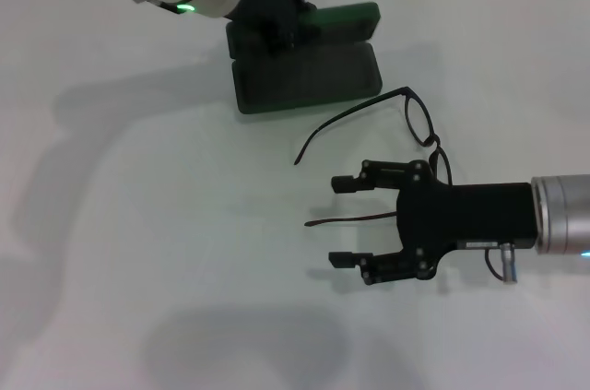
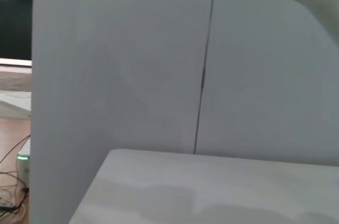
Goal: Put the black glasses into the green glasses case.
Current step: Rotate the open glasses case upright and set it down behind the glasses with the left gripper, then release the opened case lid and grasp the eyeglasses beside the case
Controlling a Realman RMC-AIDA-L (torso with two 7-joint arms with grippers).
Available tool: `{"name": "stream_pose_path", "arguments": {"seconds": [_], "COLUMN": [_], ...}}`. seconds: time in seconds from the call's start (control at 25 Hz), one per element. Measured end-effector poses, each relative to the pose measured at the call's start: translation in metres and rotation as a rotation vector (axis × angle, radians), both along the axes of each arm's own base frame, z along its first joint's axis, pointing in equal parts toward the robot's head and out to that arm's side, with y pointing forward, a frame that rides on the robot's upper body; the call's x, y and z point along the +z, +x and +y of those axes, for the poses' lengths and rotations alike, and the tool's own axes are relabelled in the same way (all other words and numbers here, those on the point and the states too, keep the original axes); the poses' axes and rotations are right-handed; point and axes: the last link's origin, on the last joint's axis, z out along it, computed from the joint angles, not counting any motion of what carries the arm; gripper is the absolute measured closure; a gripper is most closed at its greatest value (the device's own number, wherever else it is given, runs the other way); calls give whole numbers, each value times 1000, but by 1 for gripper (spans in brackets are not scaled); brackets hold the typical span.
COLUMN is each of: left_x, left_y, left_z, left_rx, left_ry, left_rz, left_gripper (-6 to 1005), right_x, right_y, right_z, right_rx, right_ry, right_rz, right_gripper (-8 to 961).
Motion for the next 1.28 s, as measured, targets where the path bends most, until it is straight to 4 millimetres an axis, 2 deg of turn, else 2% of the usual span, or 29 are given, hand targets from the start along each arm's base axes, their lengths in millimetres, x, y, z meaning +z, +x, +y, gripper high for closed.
{"name": "stream_pose_path", "arguments": {"seconds": [0.12,0.4,0.84,1.04,1.28], "left_x": [-2,-5,-6,2,21], "left_y": [6,4,-1,-7,-7], "left_z": [-6,-19,-18,-22,-40], "left_rx": [-30,-59,-49,-48,-69], "left_ry": [-55,-158,-132,-105,-48], "left_rz": [22,68,75,50,-241], "left_gripper": [743,725,696,683,464], "right_x": [1,0,0,-1,4], "right_y": [3,1,0,0,-3], "right_z": [-1,-2,0,1,9], "right_rx": [-13,-16,-26,-49,-87], "right_ry": [4,1,5,24,70], "right_rz": [6,12,20,33,76], "right_gripper": [214,218,223,225,228]}}
